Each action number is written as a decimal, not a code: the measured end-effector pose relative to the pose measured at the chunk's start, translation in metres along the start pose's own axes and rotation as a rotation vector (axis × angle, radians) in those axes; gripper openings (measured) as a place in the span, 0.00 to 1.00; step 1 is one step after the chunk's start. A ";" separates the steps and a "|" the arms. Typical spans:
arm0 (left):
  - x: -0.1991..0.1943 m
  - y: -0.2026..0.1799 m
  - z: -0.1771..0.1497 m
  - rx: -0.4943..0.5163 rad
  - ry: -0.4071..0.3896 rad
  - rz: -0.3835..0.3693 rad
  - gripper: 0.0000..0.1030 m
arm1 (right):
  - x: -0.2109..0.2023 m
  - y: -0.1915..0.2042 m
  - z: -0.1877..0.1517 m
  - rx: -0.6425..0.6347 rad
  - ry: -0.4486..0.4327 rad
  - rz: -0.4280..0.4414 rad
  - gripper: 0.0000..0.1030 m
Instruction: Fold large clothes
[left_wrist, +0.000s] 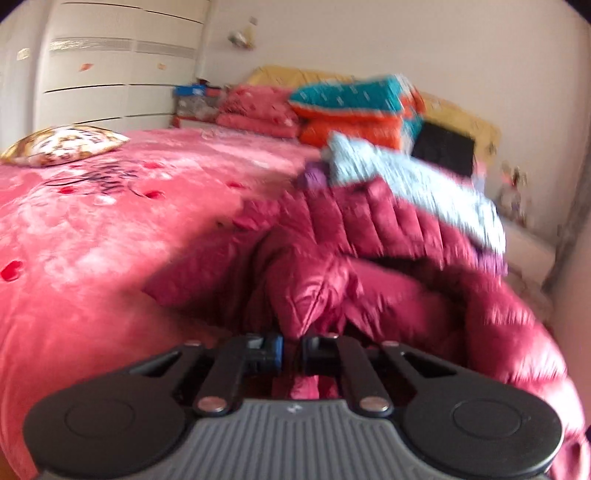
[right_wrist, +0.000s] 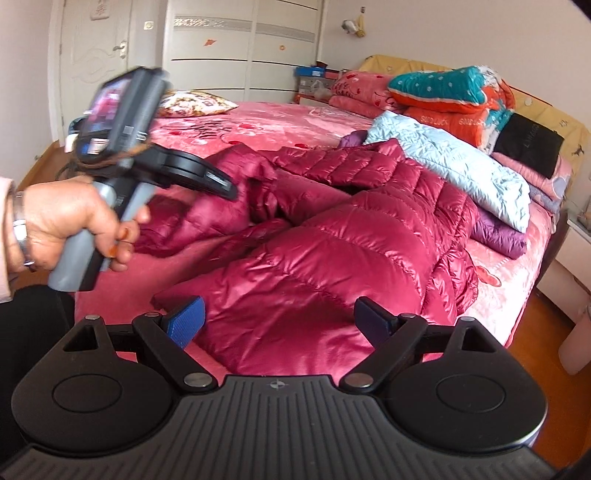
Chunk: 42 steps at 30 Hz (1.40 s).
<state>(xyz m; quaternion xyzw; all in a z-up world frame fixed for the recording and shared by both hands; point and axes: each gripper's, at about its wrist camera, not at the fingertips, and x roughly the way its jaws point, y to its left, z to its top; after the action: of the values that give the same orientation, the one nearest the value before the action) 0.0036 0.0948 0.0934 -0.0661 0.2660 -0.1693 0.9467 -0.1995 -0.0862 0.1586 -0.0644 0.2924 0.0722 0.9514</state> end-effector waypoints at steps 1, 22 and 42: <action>-0.008 0.008 0.004 -0.022 -0.025 0.010 0.04 | 0.000 -0.002 0.000 0.011 -0.003 -0.003 1.00; -0.134 0.142 0.037 -0.276 -0.252 0.328 0.04 | -0.002 -0.011 0.006 0.132 -0.045 -0.023 1.00; -0.147 0.127 0.037 -0.249 -0.288 0.257 0.04 | 0.091 0.117 0.026 -0.183 0.073 0.140 0.95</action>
<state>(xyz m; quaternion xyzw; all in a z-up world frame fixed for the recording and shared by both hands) -0.0586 0.2668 0.1687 -0.1712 0.1533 -0.0019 0.9732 -0.1310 0.0424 0.1193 -0.1329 0.3229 0.1625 0.9229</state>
